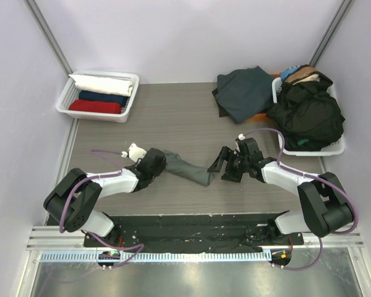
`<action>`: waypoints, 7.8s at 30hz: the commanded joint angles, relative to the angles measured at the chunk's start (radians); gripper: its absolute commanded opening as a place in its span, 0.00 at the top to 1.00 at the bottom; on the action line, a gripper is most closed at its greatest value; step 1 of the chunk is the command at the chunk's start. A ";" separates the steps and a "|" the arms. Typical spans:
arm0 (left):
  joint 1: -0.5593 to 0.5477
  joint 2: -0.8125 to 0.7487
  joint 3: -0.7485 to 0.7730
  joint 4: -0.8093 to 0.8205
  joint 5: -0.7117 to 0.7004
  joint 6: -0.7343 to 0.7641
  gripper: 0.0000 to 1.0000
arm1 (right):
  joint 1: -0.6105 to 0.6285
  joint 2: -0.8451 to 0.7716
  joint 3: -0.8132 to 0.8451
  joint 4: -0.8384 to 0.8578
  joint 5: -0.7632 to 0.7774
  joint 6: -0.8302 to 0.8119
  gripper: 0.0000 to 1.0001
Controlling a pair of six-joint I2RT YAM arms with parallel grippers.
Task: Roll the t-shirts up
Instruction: Roll the T-shirt to the center of the board, then move the bin to the corner of the board, then pick up the T-shirt from the center of the board, then place the T-shirt in the bin.
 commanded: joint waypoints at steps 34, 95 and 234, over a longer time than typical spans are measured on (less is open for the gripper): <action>-0.007 -0.063 -0.029 0.018 -0.068 0.043 0.95 | 0.123 0.094 -0.032 0.229 0.205 0.075 0.99; 0.504 0.542 1.325 -0.765 0.129 1.091 0.39 | -0.030 0.180 0.123 -0.046 -0.052 -0.304 0.99; 0.588 0.168 0.972 -0.692 0.222 0.835 1.00 | 0.142 0.775 1.403 -0.191 -0.108 -0.131 0.99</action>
